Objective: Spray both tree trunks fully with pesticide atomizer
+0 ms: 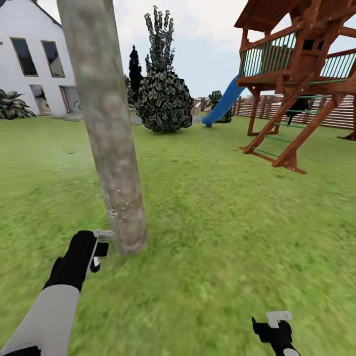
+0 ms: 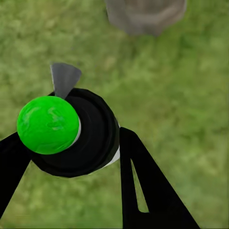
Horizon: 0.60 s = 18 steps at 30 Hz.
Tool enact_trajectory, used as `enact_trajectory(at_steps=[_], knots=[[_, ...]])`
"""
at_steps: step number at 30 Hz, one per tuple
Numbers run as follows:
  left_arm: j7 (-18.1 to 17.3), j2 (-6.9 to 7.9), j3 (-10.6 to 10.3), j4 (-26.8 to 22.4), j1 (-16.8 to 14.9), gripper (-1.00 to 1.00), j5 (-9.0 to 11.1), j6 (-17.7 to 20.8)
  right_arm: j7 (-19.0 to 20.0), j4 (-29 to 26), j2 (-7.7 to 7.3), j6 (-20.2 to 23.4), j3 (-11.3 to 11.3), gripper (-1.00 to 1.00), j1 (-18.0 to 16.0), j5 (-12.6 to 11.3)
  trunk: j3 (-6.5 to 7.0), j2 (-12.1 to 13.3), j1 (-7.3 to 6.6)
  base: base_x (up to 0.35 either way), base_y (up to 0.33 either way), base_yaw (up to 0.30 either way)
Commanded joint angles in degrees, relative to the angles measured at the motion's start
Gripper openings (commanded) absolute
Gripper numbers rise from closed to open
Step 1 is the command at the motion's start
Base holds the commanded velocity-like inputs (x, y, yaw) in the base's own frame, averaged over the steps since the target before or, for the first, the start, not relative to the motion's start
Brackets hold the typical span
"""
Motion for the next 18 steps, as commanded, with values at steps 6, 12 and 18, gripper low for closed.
enact_trajectory(at_steps=[6,12,18], knots=[[-0.76,0.09,0.10,0.94,-9.42,-1.00,-0.62,1.03,-0.31,0.09,-0.01,-0.22,-0.30,1.00,-0.05,0.61,0.15,-0.02,-0.01,-0.005,-0.001,0.277],[-0.77,-0.09,-0.41,0.12,-9.58,-1.00,-0.71,1.25,-0.31,0.07,-0.17,-0.26,-0.31,1.00,-0.05,0.61,0.24,-0.02,-0.01,0.000,-0.015,0.116],[-0.77,-0.19,-0.61,0.02,-9.46,-1.00,-0.91,1.17,-0.31,0.07,-0.24,-0.18,-0.30,1.00,-0.05,0.61,0.24,-0.02,-0.01,0.000,-0.253,0.001]])
